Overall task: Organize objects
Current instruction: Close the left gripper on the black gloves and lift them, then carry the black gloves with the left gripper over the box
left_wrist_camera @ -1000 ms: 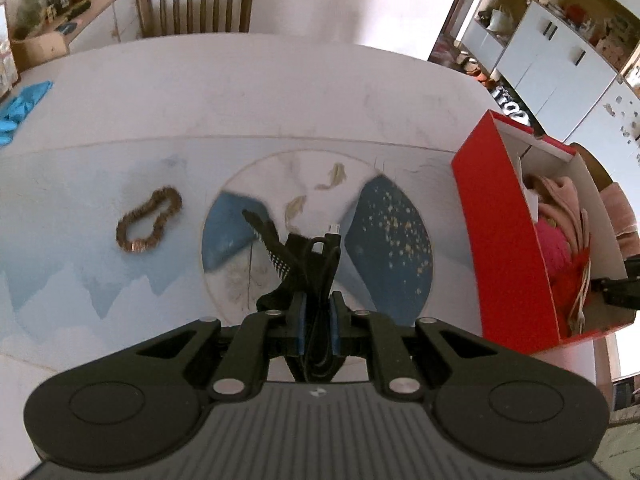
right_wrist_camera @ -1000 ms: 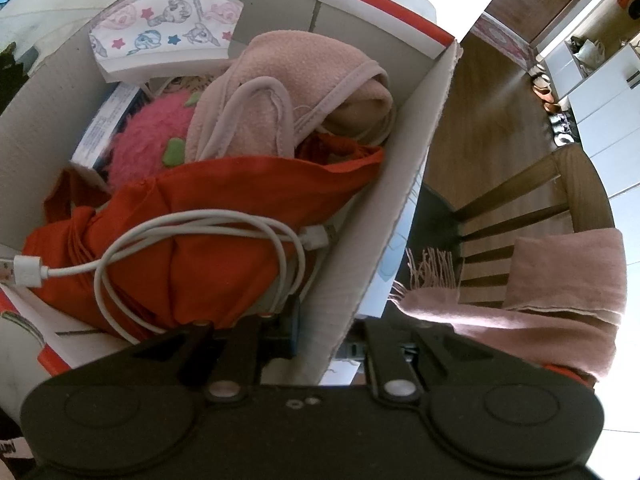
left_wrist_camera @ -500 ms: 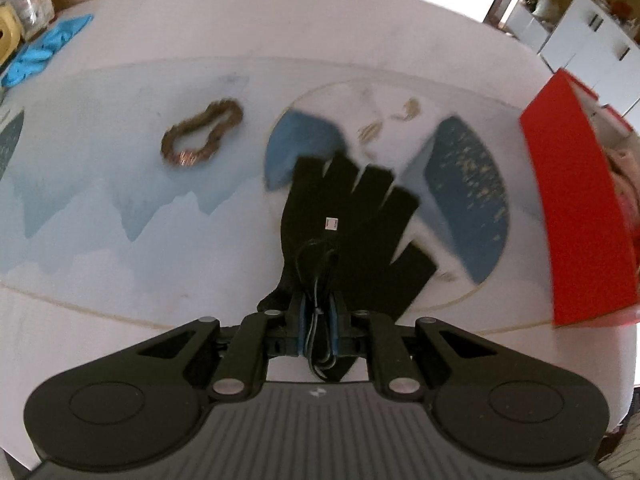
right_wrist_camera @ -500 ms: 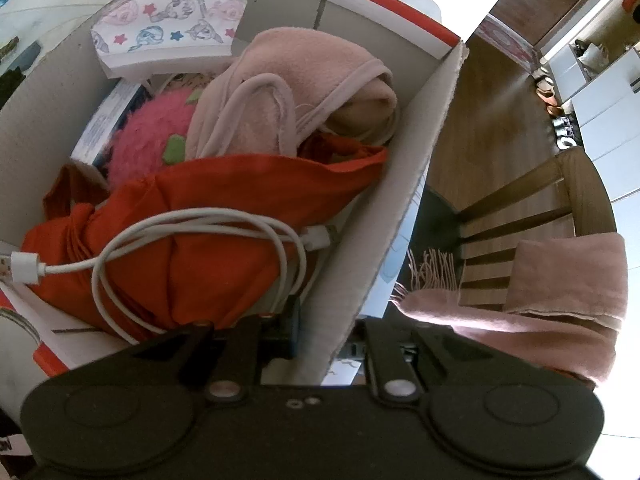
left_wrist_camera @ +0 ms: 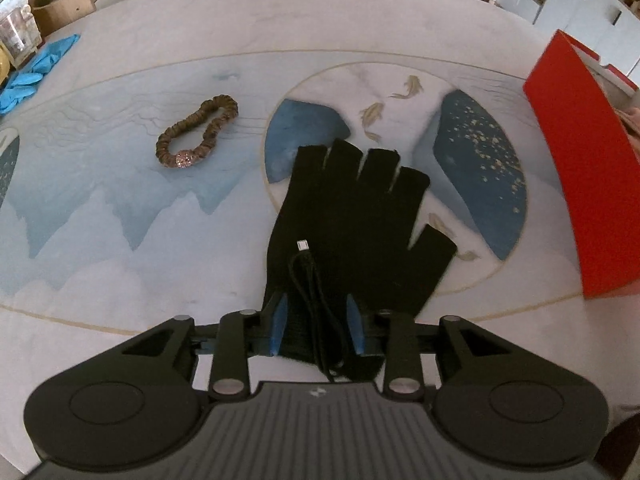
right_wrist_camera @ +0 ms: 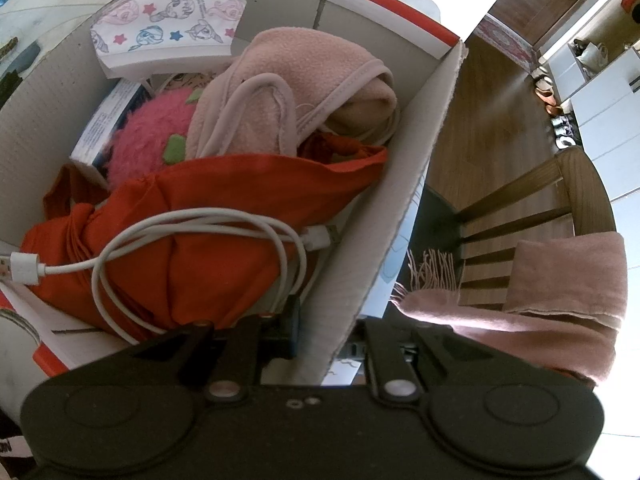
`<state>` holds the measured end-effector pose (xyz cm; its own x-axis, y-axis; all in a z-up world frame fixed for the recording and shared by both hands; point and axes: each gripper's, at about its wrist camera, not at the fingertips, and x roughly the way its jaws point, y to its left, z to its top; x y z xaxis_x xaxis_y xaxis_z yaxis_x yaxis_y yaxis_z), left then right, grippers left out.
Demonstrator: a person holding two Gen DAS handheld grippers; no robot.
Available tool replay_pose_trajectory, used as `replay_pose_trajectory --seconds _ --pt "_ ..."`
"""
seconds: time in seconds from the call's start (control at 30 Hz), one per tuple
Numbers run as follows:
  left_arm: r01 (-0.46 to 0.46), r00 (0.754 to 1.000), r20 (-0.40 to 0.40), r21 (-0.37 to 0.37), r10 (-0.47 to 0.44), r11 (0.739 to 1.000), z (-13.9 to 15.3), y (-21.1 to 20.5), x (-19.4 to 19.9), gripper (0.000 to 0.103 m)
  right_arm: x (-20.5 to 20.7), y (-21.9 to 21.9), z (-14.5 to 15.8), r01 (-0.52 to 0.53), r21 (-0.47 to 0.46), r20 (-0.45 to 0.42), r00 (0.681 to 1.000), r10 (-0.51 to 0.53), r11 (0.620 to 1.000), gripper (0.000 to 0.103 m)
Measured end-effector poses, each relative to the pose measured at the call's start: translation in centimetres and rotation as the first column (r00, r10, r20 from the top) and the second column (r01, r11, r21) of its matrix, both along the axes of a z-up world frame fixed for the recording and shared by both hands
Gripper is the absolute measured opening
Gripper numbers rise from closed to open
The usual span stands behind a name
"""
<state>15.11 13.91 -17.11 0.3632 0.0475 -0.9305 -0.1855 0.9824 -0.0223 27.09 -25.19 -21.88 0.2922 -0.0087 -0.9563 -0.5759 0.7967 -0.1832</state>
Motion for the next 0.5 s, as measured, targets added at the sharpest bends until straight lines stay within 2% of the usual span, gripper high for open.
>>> replay_pose_trajectory --seconds 0.3,0.33,0.37,0.47,0.5 --pt "-0.060 0.998 -0.008 -0.010 0.059 0.998 -1.5 1.0 1.3 0.030 0.0 -0.1 0.1 0.003 0.001 0.001 1.000 -0.003 1.000 0.012" --pt "-0.065 0.998 -0.006 -0.006 0.065 0.998 -1.5 1.0 1.3 0.028 -0.1 0.0 0.1 0.002 0.000 0.001 1.000 -0.002 1.000 0.012" --pt "-0.066 0.998 -0.007 0.007 0.066 0.998 -1.5 0.9 1.4 0.019 -0.1 0.0 0.1 0.002 0.000 0.001 1.000 -0.002 1.000 0.012" --pt "-0.042 0.999 0.003 0.031 0.042 0.999 -1.3 0.4 1.2 0.007 -0.1 0.0 0.1 0.003 0.001 0.000 1.000 -0.003 1.000 0.012" --pt "-0.037 0.999 0.009 0.031 0.037 0.999 -1.1 0.3 1.1 0.007 -0.1 -0.1 0.1 0.003 0.001 0.001 1.000 -0.003 1.000 0.012"
